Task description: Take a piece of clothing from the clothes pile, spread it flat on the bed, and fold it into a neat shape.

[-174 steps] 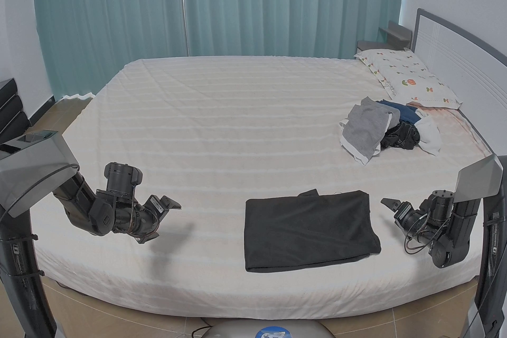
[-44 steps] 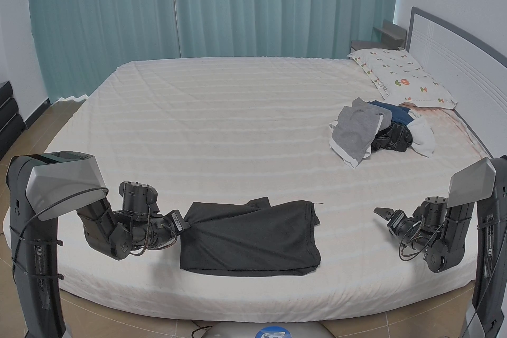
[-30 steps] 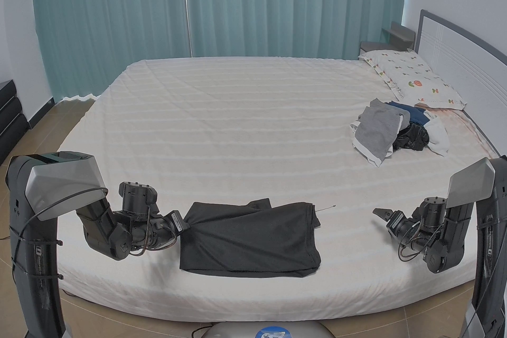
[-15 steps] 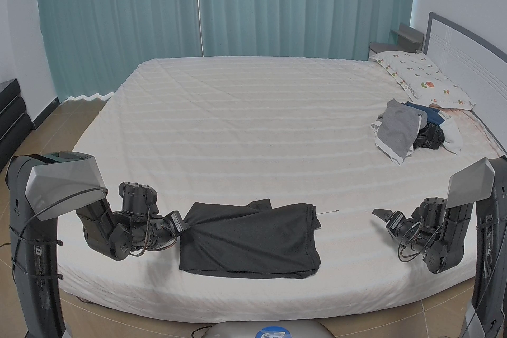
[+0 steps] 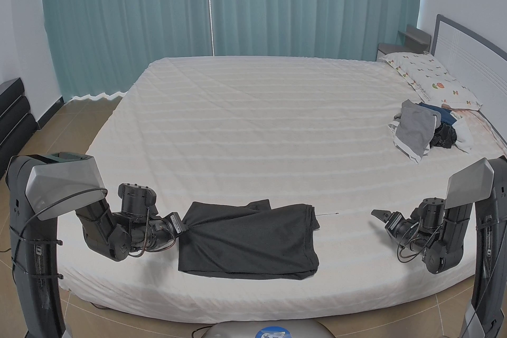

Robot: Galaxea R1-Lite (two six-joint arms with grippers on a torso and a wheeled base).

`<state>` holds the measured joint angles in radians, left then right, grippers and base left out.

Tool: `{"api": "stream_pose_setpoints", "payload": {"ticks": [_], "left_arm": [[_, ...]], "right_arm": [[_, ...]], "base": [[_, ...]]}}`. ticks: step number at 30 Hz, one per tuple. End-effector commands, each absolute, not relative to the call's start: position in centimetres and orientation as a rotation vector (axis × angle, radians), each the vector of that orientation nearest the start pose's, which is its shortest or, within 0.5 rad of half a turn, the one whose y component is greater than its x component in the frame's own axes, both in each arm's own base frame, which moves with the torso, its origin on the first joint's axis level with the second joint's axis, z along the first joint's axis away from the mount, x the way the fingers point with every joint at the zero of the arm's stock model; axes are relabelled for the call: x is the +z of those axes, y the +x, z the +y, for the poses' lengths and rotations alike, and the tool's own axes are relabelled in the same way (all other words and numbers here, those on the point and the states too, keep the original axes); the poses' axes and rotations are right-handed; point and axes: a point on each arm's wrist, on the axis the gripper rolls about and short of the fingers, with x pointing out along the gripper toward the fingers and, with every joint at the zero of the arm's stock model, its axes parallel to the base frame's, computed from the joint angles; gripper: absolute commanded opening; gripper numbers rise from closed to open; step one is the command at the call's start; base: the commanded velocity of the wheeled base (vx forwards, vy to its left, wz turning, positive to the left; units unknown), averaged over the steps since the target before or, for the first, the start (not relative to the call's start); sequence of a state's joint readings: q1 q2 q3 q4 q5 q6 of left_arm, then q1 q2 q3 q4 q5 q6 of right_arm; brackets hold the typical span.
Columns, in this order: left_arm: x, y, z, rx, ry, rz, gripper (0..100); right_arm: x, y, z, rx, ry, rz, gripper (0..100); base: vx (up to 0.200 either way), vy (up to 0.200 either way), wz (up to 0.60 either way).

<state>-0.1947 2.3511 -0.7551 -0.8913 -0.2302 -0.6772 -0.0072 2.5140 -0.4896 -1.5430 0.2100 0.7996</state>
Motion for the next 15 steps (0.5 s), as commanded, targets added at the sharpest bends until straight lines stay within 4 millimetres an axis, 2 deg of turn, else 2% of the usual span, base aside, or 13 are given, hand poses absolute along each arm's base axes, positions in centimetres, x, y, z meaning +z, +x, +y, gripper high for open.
{"api": "stream_pose_setpoints", "payload": {"ticks": [1,4,5,15], "left_arm": [[-3.21,34.93,-7.41,-0.154,-0.632,0.830,0],[-3.32,34.62,-7.41,-0.157,-0.619,0.837,0],[-3.38,34.51,-7.44,-0.157,-0.619,0.840,100],[-3.42,34.38,-7.41,-0.157,-0.617,0.838,100]], "right_arm": [[-6.17,32.44,0.22,-0.004,0.833,0.536,100],[-6.17,32.44,0.22,-0.004,0.833,0.536,100],[-6.16,32.45,0.22,-0.004,0.833,0.535,100],[-6.13,32.46,0.22,-0.003,0.833,0.532,100]], "base": [[0.000,0.000,0.00],[0.000,0.000,0.00],[0.000,0.000,0.00],[0.000,0.000,0.00]]}}
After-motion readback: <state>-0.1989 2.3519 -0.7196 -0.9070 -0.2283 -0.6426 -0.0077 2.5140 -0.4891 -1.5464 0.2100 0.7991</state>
